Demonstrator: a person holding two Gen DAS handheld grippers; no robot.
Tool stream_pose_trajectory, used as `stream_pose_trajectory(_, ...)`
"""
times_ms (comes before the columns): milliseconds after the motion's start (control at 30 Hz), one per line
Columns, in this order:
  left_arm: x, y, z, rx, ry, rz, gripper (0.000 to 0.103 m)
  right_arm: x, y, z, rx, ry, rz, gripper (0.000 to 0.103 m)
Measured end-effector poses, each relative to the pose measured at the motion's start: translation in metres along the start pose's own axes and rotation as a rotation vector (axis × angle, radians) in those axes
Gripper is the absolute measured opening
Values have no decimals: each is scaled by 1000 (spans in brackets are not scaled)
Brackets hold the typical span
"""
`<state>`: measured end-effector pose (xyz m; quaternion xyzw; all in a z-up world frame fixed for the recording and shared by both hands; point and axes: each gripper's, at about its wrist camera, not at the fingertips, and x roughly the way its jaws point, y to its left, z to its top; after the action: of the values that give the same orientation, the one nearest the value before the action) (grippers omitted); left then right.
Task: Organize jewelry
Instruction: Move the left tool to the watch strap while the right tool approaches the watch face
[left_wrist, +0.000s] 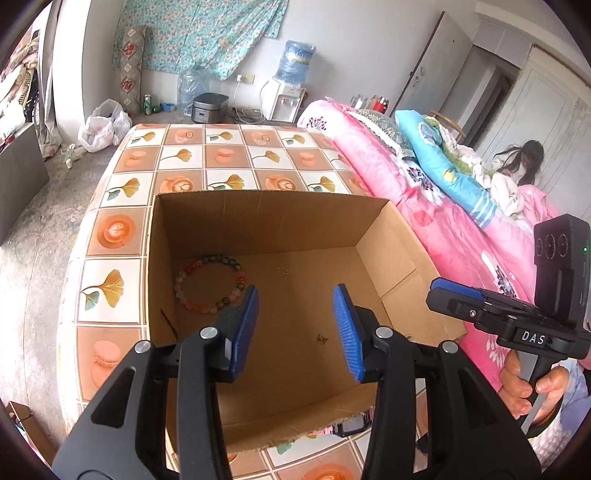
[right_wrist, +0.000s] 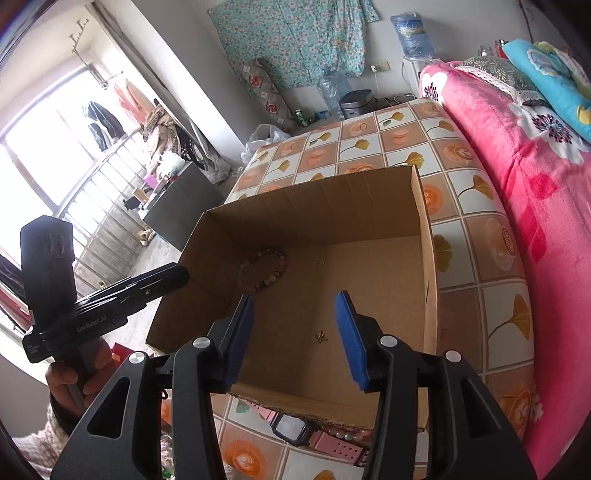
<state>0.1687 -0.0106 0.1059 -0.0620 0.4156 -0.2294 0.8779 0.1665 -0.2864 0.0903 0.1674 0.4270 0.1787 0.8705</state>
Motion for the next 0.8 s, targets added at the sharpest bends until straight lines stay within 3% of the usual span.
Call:
stream_pose_trajectory(233,-53,-3,-34,-3,-108,-73,53,-31,25,-16,-50,-78,23,58)
stream_pose_trajectory(367,-80,0,-55,6,-159,-81,59,-49,45,-28,-111,-123,20,63)
stream_pose_trajectory(500,-101,5,-77,21,-192,-62,66,-64,68,-42,-198,-161,6,75)
stream_pose_trajectory(633,-107,10,-97,32,-184,-12,70,-72,86,-61,-270,-184,-53,90)
stream_pose_trajectory(800,-103,19,-122,22,-146,23,72,-70,99,-83,-360,-168,-203,97)
